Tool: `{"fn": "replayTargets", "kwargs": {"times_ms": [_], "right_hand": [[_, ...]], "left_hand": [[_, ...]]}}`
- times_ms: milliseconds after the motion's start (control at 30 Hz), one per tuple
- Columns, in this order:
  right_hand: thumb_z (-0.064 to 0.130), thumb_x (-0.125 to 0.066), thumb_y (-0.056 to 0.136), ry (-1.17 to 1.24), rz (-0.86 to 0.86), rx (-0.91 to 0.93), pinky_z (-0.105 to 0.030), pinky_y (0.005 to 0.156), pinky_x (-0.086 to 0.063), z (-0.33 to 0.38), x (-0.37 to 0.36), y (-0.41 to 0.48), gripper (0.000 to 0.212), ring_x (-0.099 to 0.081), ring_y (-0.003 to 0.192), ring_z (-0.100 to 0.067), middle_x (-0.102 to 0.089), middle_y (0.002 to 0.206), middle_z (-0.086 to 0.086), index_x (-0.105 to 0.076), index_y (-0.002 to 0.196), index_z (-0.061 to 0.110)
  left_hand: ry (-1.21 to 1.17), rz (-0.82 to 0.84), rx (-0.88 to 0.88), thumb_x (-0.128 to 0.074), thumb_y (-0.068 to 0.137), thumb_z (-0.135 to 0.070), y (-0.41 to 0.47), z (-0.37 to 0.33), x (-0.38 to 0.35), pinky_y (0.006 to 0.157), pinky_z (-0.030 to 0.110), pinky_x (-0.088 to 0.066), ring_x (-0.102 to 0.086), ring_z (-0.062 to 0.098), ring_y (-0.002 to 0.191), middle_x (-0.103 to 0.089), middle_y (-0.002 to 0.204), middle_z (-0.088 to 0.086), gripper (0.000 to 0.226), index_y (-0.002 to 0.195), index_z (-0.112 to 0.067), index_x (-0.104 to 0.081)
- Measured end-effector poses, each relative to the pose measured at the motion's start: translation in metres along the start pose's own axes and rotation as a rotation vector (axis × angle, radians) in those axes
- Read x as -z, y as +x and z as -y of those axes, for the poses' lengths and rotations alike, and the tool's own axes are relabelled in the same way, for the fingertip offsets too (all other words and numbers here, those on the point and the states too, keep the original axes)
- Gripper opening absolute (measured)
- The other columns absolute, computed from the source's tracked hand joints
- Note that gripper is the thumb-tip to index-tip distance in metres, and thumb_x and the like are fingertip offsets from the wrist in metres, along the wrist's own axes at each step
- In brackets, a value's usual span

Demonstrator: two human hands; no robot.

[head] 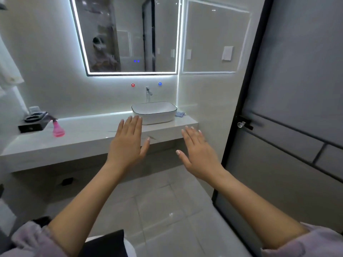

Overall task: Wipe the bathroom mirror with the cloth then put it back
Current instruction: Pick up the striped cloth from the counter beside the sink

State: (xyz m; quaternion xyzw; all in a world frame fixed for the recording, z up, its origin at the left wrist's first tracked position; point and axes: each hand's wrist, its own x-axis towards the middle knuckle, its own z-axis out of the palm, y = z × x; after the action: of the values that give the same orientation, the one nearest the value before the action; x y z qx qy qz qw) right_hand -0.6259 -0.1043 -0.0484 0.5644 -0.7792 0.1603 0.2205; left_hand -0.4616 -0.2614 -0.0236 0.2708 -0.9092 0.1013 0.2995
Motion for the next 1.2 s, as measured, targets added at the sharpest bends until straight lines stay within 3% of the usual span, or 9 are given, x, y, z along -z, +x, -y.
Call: {"fn": "replayTargets", "kwargs": {"times_ms": [333,500,800,967,1133,1200], "right_hand": [[0.047,-0.035,0.096,0.016,-0.006,0.01,-0.029,0.116,0.009,-0.05,-0.101,0.19,0.07,-0.004,0.147,-0.021,-0.009,0.159,-0.009,-0.011,0.15,0.01],[0.046,-0.037,0.095,0.027,-0.019,-0.02,-0.034,0.12,-0.001,-0.077,-0.136,0.259,0.067,-0.007,0.147,-0.022,-0.015,0.158,-0.009,-0.017,0.149,0.012],[0.046,-0.034,0.098,0.049,0.057,-0.038,-0.027,0.113,0.012,-0.132,-0.212,0.353,0.068,0.004,0.147,-0.019,0.0,0.16,-0.004,-0.006,0.151,0.014],[0.048,-0.034,0.097,0.088,0.059,-0.005,-0.028,0.112,0.011,-0.173,-0.263,0.422,0.069,0.006,0.147,-0.018,0.003,0.16,-0.001,-0.004,0.151,0.017],[0.048,-0.033,0.098,0.12,0.034,0.04,-0.024,0.106,0.018,-0.23,-0.306,0.497,0.067,0.013,0.143,-0.012,0.001,0.16,-0.001,-0.006,0.151,0.017],[0.049,-0.033,0.097,0.135,0.029,0.041,-0.023,0.106,0.02,-0.253,-0.318,0.528,0.067,0.007,0.145,-0.015,-0.001,0.16,0.0,-0.007,0.151,0.018]], "left_hand": [[0.05,-0.007,0.029,-0.029,0.09,-0.048,0.16,0.091,-0.108,0.114,0.038,-0.002,-0.023,0.029,0.142,-0.028,0.153,0.012,0.069,0.146,-0.008,-0.027],[0.045,-0.016,0.064,-0.039,0.091,-0.044,0.231,0.125,-0.148,0.112,0.042,-0.008,-0.033,0.032,0.138,-0.037,0.149,0.014,0.064,0.142,-0.006,-0.035],[0.024,0.037,0.071,-0.027,0.09,-0.048,0.295,0.149,-0.237,0.116,0.038,-0.003,-0.019,0.026,0.144,-0.024,0.155,0.009,0.068,0.147,-0.009,-0.024],[0.074,0.06,0.105,-0.035,0.094,-0.046,0.347,0.164,-0.293,0.116,0.035,0.001,-0.017,0.025,0.144,-0.022,0.156,0.009,0.067,0.148,-0.009,-0.02],[0.079,0.063,0.181,-0.025,0.095,-0.05,0.427,0.169,-0.351,0.117,0.036,0.004,-0.007,0.022,0.146,-0.011,0.158,0.006,0.068,0.149,-0.013,-0.009],[0.076,0.06,0.2,-0.026,0.095,-0.049,0.459,0.168,-0.37,0.118,0.036,0.003,-0.009,0.022,0.146,-0.013,0.158,0.007,0.067,0.149,-0.012,-0.01]]}}
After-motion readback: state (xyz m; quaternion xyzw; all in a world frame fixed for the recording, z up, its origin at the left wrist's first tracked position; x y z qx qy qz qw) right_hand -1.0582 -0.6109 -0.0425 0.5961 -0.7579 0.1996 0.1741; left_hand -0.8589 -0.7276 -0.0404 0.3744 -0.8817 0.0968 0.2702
